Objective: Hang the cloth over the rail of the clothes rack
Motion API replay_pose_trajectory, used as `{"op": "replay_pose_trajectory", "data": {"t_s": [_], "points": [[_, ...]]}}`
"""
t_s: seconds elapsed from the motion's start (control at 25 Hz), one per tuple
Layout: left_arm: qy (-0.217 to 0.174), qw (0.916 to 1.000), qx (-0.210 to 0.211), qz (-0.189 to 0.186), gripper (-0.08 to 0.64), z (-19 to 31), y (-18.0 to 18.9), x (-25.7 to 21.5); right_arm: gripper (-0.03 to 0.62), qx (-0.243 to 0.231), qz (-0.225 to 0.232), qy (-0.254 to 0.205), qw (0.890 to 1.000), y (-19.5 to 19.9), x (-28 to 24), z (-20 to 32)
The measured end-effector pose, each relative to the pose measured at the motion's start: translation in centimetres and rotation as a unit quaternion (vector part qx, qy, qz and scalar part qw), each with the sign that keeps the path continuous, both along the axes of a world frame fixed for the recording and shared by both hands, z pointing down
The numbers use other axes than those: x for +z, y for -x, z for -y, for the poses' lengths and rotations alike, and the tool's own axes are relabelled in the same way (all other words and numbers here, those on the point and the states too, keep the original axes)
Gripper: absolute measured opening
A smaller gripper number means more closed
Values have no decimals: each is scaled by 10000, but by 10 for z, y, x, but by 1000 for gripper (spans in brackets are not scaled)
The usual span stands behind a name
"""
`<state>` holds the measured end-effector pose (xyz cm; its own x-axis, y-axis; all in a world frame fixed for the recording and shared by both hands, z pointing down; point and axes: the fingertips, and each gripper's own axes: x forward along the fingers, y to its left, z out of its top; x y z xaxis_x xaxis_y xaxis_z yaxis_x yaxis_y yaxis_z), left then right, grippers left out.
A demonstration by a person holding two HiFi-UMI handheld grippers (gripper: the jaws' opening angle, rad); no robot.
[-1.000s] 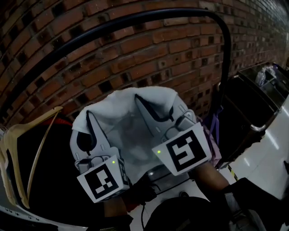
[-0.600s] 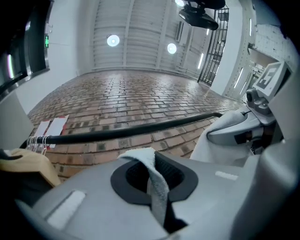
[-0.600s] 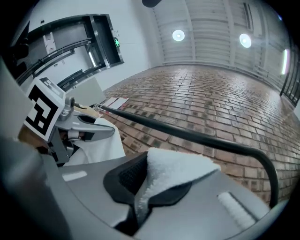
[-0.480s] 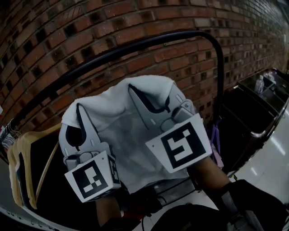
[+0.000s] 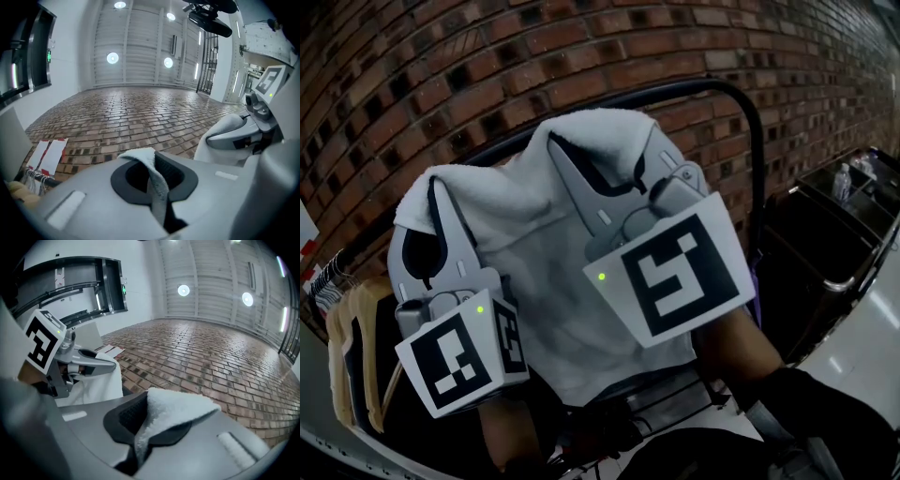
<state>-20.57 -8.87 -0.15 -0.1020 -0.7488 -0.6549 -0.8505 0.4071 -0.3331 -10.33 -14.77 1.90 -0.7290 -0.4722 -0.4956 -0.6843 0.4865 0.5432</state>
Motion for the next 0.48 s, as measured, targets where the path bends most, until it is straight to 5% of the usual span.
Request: {"op": "replay_pose_trajectory", "data": {"t_s": [0.48], "points": [[-928, 9956, 61, 137, 29, -34, 24, -110, 12, 421, 39, -869, 9953, -11, -98, 6]]}}
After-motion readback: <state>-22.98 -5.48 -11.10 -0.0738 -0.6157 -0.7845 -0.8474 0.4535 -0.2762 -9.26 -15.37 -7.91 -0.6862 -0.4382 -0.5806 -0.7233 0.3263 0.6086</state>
